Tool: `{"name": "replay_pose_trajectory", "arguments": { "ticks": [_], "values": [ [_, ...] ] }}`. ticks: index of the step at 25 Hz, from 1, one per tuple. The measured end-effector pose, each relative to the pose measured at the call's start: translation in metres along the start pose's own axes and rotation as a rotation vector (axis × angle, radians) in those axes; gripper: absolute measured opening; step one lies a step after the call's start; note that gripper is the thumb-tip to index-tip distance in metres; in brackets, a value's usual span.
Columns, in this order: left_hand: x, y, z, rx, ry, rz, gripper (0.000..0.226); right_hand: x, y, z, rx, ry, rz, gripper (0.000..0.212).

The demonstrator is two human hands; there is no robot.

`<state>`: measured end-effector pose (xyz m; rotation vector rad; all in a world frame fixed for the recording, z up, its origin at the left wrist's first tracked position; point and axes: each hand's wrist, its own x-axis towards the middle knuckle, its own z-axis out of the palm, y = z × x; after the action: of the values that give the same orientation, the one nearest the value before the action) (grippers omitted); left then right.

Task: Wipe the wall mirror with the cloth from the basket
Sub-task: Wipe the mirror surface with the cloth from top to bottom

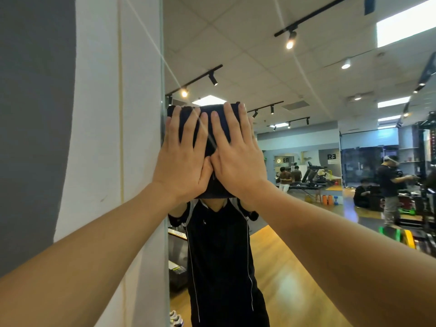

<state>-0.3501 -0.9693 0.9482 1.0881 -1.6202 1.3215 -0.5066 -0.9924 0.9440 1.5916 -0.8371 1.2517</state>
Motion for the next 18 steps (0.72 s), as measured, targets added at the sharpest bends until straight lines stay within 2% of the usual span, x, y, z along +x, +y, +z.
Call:
{"name": "replay_pose_trajectory", "arguments": {
  "ticks": [18],
  "values": [
    [0.051,0.218,0.033,-0.126,0.052,-0.002,0.079,-0.078,0.206,-0.065,-0.026,-0.063,-0.047,0.063]
  ]
}}
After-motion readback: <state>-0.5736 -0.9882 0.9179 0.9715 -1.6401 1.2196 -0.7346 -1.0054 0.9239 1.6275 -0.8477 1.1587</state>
